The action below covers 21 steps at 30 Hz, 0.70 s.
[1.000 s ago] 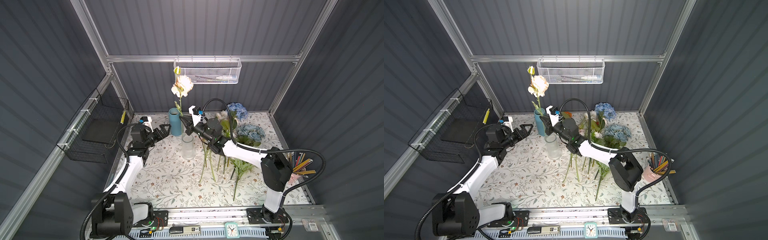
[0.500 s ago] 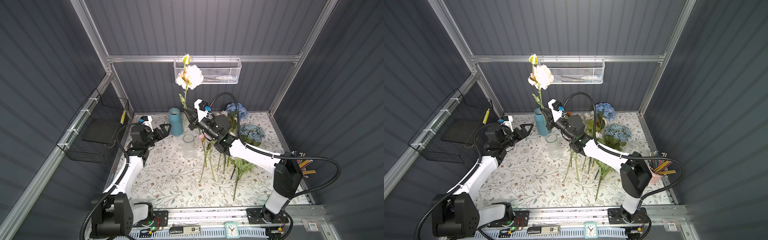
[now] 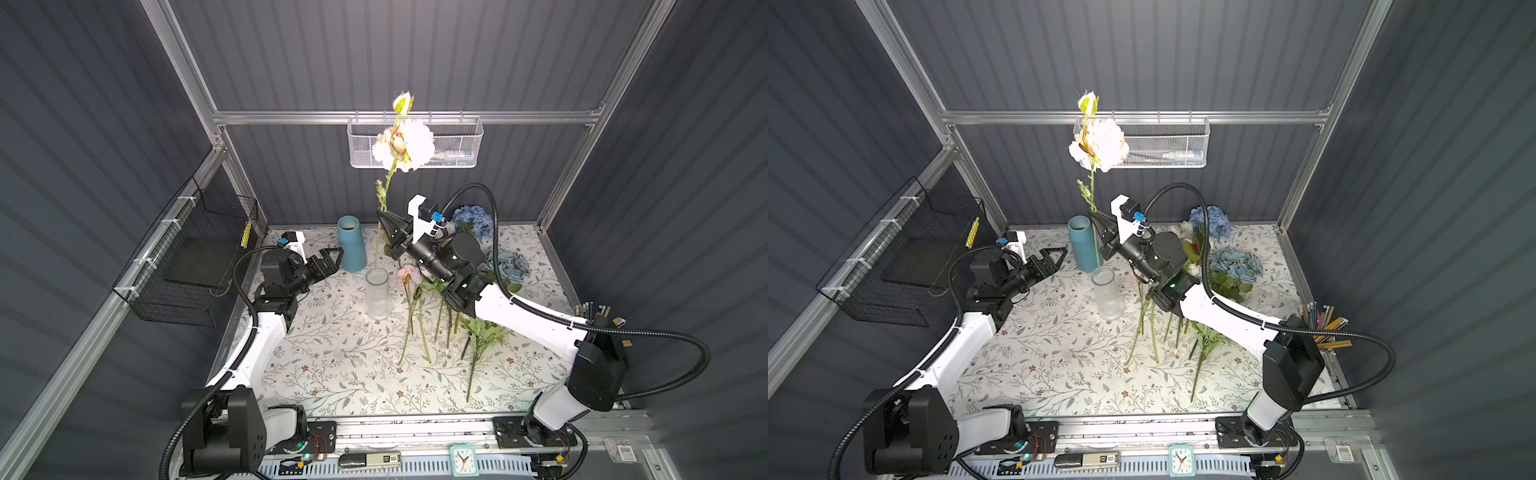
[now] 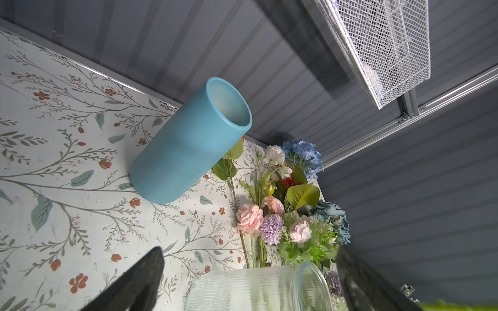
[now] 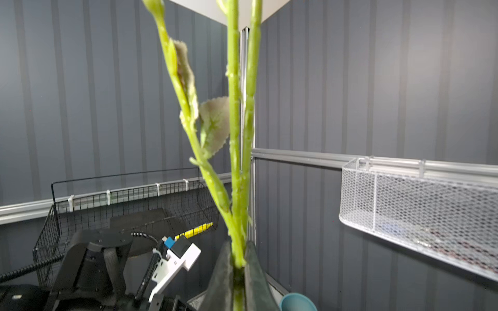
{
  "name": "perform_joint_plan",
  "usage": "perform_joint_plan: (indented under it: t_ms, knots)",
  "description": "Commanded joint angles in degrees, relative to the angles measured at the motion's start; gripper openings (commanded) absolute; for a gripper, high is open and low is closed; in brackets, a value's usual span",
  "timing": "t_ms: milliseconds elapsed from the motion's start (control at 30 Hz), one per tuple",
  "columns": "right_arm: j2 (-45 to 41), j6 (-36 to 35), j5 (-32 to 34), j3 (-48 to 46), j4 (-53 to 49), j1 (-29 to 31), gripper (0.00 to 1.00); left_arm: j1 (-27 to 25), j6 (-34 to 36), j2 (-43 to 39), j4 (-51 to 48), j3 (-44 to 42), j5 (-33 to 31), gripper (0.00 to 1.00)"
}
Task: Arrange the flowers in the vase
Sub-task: 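Carry the carnation over the glass vase and lower stems in with right gripper, then open right gripper to release the carnation and draw back toward the flowers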
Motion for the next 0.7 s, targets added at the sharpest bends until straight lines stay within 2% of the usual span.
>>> perform_joint_plan:
  t_ms: [0,200,367,600,633,667]
  knots:
    - [2.32,0.95,1.40,-1.92,1.09,-0.05,0.00,0.15,0.34,-0.49,1.03,0.03,2.04,1.00]
    - [6.04,2.33,0.83,-3.79,-2.68,0.38,0.00,0.07,0.79,-1.10,1.00,-0.19,2.83,1.00]
    - [9.09,-0.93,1.18,-3.52,-9.61,1.91,0.00,0.07,0.35,-1.11,2.51,-0.73,4.21,1.00]
    - [9.97,-1.54,2.12,-3.62,-14.27,2.41,0.00,0.07,0.22,-1.21,2.93,-0.81,4.55,1.00]
    - [9.93,-1.54,2.33,-3.63,-14.67,2.41,0.01,0.07,0.12,-1.28,3.07,-0.81,4.48,1.00]
    - [9.96,-1.55,2.55,-3.73,-15.18,2.41,0.06,0.07,0.01,-1.18,3.19,-0.78,4.57,1.00]
